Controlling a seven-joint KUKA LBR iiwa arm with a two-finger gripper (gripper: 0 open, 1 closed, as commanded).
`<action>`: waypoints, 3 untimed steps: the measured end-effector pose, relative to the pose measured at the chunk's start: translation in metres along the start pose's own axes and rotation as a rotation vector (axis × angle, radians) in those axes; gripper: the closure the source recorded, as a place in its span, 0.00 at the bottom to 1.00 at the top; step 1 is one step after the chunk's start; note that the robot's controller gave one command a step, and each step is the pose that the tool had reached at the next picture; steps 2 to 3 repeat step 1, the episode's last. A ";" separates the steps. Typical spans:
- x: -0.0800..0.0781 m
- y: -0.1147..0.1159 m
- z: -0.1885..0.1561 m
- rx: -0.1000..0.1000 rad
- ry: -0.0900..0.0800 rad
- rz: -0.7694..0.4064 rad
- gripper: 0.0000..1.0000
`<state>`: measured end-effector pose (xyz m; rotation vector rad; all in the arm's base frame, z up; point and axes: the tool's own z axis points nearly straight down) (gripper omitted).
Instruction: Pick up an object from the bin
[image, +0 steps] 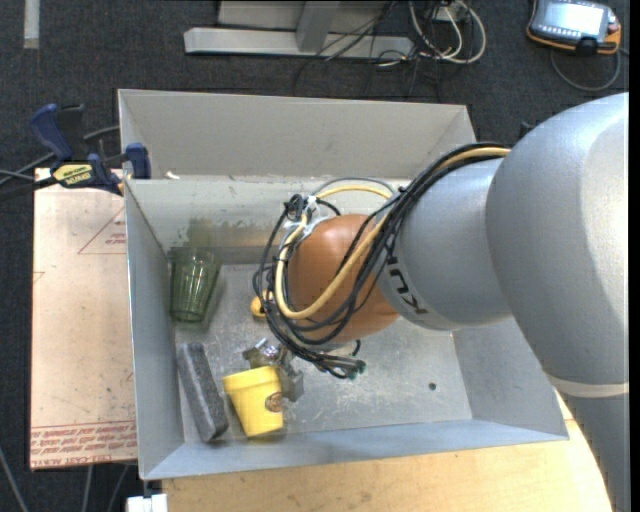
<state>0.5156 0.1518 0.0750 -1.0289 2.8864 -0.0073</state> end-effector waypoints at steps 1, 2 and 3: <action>-0.010 0.006 0.000 0.002 -0.004 -0.004 1.00; -0.010 0.006 0.000 0.002 -0.004 -0.004 1.00; -0.010 0.006 0.000 0.002 -0.004 -0.004 1.00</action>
Offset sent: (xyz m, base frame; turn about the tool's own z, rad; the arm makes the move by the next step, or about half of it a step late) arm 0.0082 0.0043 -0.0004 -0.0044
